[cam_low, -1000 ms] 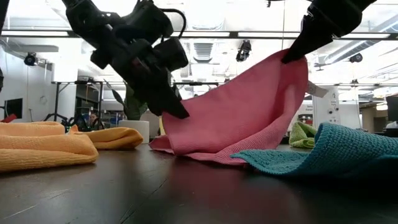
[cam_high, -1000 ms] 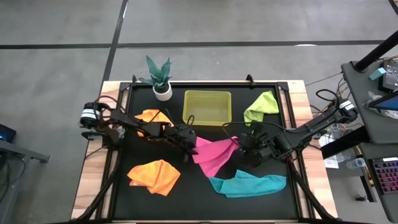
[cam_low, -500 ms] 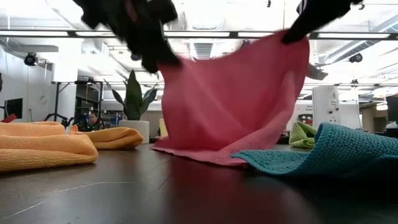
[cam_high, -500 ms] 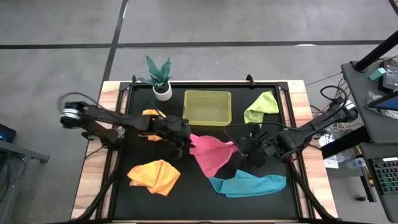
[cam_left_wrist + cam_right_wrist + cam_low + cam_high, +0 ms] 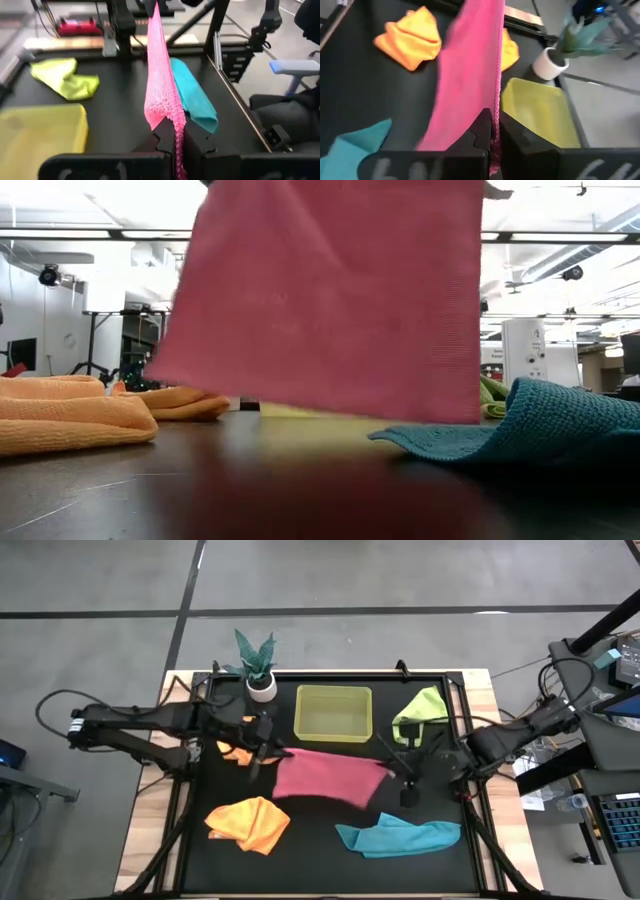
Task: Fold microfiber towels
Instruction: Fold the pink towel on the table
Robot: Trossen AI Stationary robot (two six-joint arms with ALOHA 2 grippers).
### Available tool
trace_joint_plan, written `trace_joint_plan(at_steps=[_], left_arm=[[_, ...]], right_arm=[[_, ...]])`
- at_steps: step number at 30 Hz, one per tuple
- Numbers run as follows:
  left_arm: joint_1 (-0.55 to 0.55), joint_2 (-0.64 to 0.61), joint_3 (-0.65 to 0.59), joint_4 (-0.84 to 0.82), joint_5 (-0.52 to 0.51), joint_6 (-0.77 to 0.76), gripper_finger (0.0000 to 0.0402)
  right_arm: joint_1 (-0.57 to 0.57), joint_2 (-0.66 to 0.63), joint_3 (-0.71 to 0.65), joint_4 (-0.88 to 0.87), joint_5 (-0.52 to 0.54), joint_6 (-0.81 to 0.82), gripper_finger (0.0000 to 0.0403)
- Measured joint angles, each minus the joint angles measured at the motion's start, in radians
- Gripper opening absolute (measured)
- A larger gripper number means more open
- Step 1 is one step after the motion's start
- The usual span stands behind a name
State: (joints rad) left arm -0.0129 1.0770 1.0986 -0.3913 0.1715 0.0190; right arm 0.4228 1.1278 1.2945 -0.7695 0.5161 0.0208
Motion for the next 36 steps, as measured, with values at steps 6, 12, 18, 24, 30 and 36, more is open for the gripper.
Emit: trace_joint_plan(at_steps=[6,12,18,24,30,36], left_arm=[[0.079,-0.014,0.026,-0.076,-0.006,0.080,0.0000],[0.129,-0.021,0.024,-0.143,-0.006,0.197,0.0000],[0.124,-0.023,0.020,-0.175,0.003,0.172,0.0000],[0.033,0.022,-0.023,-0.177,0.006,0.057,0.0000],[-0.115,0.095,-0.028,-0.166,0.010,-0.059,0.0000],[-0.255,0.219,-0.028,-0.155,0.010,-0.197,0.0000]], right_arm=[[-0.075,-0.001,0.054,-0.043,0.069,-0.106,0.0008],[-0.130,-0.001,0.050,-0.079,0.068,-0.145,0.0008],[-0.124,-0.001,0.046,-0.119,0.049,-0.085,0.0008],[-0.080,0.006,-0.004,-0.124,-0.071,0.038,0.0008],[0.003,0.036,-0.098,-0.048,-0.196,0.179,0.0008],[0.088,0.083,-0.204,0.132,-0.343,0.298,0.0008]])
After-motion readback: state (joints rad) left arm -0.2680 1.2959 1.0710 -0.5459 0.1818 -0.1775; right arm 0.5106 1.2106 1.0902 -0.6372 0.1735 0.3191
